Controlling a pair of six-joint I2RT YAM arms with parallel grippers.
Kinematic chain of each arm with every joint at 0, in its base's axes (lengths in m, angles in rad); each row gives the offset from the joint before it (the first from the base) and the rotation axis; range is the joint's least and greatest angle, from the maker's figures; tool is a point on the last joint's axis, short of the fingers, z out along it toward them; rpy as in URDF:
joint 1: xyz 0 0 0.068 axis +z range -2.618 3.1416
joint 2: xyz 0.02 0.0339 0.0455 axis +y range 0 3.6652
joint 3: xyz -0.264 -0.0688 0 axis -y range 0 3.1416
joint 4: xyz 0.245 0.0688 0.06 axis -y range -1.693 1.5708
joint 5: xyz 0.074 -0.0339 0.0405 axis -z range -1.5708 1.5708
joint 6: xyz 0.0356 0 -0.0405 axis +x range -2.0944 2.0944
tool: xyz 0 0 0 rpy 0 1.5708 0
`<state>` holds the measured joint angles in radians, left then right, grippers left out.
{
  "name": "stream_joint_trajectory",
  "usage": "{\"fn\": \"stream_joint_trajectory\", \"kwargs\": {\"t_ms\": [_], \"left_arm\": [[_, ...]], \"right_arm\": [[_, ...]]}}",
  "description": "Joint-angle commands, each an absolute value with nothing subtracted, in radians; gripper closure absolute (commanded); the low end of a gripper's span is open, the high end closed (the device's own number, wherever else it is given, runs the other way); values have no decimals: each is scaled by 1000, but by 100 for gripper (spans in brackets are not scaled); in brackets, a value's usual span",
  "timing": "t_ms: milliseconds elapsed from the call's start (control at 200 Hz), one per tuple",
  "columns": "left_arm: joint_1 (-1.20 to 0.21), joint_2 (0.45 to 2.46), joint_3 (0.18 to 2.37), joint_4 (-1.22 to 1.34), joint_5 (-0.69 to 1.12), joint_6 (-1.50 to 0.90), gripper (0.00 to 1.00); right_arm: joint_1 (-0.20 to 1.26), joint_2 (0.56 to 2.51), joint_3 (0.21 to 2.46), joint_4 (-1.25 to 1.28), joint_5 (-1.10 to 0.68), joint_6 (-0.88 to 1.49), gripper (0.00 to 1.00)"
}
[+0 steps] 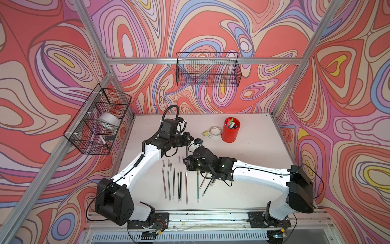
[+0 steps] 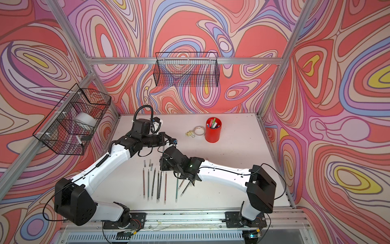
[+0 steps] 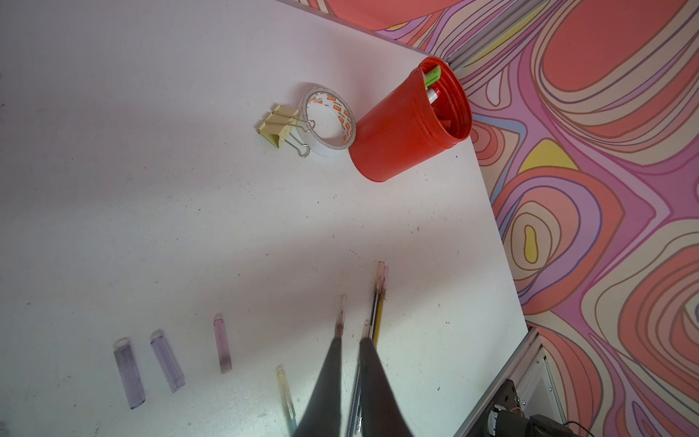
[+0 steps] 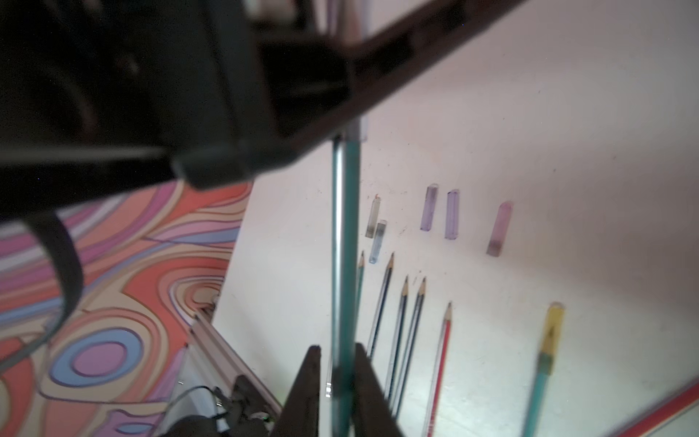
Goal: Remove the protective cover of the pencils
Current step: Remove the protective sleeve from the pencil, then place the pencil at the center of the board.
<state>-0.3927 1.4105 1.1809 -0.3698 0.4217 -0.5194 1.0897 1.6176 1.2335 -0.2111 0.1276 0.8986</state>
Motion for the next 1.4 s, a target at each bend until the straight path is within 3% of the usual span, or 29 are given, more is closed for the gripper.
{"fn": "stream_joint_trajectory", "kwargs": {"t_ms": [0,716,971,1392], "left_arm": [[-393,1427,1210,-397,415,-518,100],[-391,1541,1297,-564,250,-511,100],[-396,1622,1350,-649,228,-511,100],[-427,1817,1470,-810,211,-502,100]], "right_arm": [[1097,1623,1244,-247,139,908,100],[1239,1544,1025,-219,173,1078,100],[1239,1664,1075,-373,186,1211,100],[1235,1853,1162,-442,109,1212,100]]}}
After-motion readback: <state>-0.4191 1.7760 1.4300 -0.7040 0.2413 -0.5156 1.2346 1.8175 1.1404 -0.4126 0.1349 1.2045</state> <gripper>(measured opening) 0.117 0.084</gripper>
